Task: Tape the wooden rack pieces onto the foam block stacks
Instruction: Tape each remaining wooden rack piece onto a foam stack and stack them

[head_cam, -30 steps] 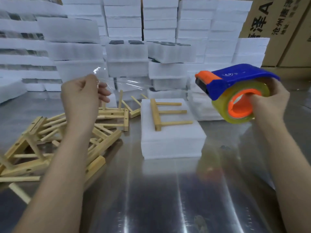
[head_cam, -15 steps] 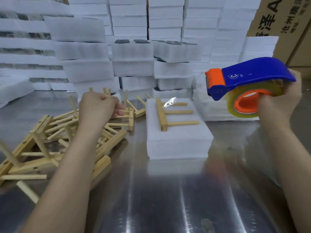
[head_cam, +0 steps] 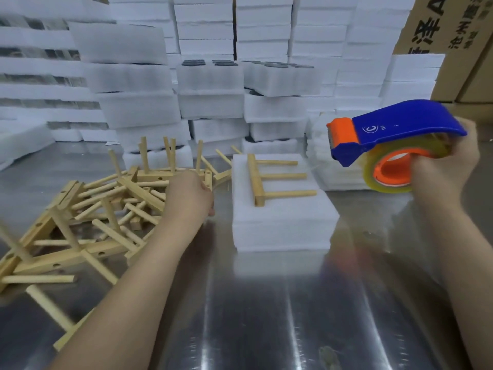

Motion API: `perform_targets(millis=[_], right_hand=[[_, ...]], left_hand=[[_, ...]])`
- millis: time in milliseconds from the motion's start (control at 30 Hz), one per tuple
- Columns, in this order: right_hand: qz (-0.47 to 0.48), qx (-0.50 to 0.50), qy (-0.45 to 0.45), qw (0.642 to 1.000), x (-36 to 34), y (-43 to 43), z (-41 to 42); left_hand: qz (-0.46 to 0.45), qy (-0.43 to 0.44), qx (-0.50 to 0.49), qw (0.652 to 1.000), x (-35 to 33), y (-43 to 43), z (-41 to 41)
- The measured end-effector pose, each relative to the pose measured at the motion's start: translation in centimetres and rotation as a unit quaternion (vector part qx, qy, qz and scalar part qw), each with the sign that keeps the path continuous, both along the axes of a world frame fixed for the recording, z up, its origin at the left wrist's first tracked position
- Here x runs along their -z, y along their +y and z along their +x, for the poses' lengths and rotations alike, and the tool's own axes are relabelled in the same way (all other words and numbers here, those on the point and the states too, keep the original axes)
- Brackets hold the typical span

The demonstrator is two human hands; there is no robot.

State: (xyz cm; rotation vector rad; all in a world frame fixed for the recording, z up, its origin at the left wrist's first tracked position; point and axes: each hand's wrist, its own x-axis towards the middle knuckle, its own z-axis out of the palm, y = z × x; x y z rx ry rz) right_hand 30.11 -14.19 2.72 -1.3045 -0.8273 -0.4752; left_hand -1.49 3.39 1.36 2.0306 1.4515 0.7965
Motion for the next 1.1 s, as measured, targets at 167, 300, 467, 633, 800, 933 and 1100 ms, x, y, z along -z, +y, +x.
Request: perform_targets(millis=[167,300,467,633,800,933,1100], right_hand=[[0.001,0.008,-0.008,1.0,-0.1,-0.1,0.0],[0.002,0.009,0.001,1.0,-0.2,-0.3,-0.1],[-0.002,0.009,0.001,1.0,-0.4,-0.4,-0.5],[-0.004,0.018,-0.009,1.0,-0.5,-0.3,-0.5],[-0.016,0.024,-0.003,1.0,-0.4,-0.1,-0.2],[-0.029,0.026,-0.001,0.999,-0.1,0.1,0.2],[-0.067,0.048,-0.006,0.997,0.3,0.1,0.2]], left_hand=[[0.018,0.037,0.021,0.999,1.5,-0.2,1.2],[0.076,0.071,0.043,0.994,1.9,-0.9,1.6],[0.119,0.127,0.08,0.981,2.1,-1.4,1.8],[0.132,0.301,0.07,0.942,2.8,-1.6,2.4],[0.167,0.099,0.058,0.979,1.4,-0.7,1.8],[0.193,-0.137,0.117,0.965,-0.7,-2.8,2.4],[0.493,0.005,0.316,0.811,-0.1,-8.7,4.5]])
